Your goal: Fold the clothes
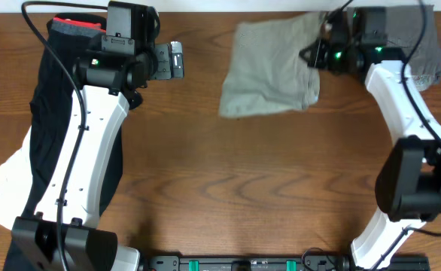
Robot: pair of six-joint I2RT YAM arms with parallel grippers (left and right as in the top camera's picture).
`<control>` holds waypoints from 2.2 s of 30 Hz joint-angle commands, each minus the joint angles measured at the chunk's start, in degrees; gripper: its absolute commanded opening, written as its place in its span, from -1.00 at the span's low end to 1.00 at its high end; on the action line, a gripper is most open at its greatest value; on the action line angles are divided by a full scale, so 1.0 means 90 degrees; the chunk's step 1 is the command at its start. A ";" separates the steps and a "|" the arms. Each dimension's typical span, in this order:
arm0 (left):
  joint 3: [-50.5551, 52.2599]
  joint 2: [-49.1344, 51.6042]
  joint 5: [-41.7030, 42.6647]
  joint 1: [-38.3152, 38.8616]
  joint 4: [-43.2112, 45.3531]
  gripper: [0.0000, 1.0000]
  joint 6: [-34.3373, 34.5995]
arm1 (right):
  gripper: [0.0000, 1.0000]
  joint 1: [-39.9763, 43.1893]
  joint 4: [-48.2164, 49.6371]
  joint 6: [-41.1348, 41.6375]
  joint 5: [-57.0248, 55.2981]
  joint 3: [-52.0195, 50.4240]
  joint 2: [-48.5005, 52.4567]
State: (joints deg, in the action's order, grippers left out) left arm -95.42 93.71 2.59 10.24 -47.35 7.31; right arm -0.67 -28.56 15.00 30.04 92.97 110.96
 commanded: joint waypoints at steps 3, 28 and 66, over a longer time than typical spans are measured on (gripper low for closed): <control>0.0044 0.0080 -0.0010 -0.0022 0.0032 0.96 0.0034 | -0.98 -0.0051 0.0444 0.0937 -0.1022 0.0522 -0.0461; 0.0044 0.0080 -0.0012 -0.0022 0.0029 0.96 0.0034 | -0.97 0.0879 0.4231 0.1722 -0.1987 0.0629 -0.0471; 0.0068 0.0639 -0.0007 -0.0022 0.0301 0.96 0.0056 | -0.98 0.2297 0.7140 0.3631 -0.2623 0.0627 0.1768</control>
State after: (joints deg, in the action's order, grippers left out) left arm -95.33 98.96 2.59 10.24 -45.06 7.49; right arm 19.05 35.31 46.74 6.35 96.79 125.54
